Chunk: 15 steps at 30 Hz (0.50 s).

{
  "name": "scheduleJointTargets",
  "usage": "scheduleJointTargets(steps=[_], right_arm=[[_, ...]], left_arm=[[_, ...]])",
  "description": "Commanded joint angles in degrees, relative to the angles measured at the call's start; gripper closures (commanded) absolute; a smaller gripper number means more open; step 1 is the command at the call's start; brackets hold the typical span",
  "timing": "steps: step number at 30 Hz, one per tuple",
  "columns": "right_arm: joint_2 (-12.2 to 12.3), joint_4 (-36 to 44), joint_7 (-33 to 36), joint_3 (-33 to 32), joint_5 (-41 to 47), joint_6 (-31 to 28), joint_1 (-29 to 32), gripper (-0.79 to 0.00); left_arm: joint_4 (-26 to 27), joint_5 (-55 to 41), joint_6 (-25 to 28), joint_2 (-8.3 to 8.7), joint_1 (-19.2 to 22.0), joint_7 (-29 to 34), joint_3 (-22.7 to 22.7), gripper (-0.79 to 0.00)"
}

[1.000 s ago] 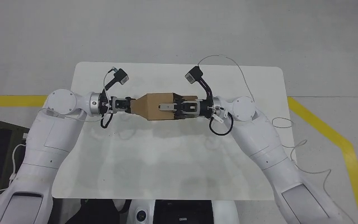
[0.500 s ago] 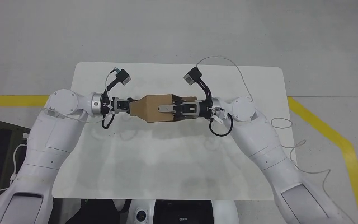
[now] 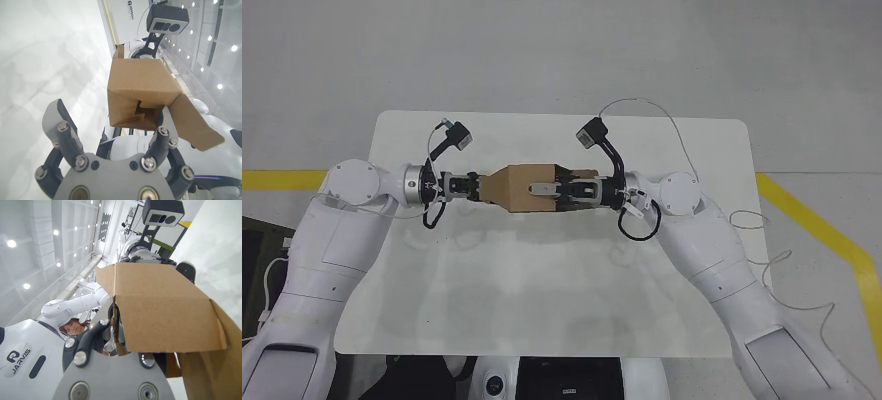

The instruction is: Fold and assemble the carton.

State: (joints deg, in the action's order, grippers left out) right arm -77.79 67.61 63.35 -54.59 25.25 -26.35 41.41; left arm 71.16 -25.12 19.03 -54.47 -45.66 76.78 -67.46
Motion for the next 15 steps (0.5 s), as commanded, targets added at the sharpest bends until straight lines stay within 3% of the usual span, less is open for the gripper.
scheduleJointTargets(steps=[1, 15], right_arm=[[0.21, 0.22, -0.62, -0.61, -0.87, 0.05, 0.25, 0.000], [1.30, 0.93, -6.55, -2.40, -10.75, 5.30, 1.19, 0.000]], left_arm=[[-0.64, -0.23, 0.11, 0.15, 0.24, -0.03, -0.70, -0.785], [-0.47, -1.33, 0.59, 1.15, -0.27, -0.03, -4.54, -0.785]])
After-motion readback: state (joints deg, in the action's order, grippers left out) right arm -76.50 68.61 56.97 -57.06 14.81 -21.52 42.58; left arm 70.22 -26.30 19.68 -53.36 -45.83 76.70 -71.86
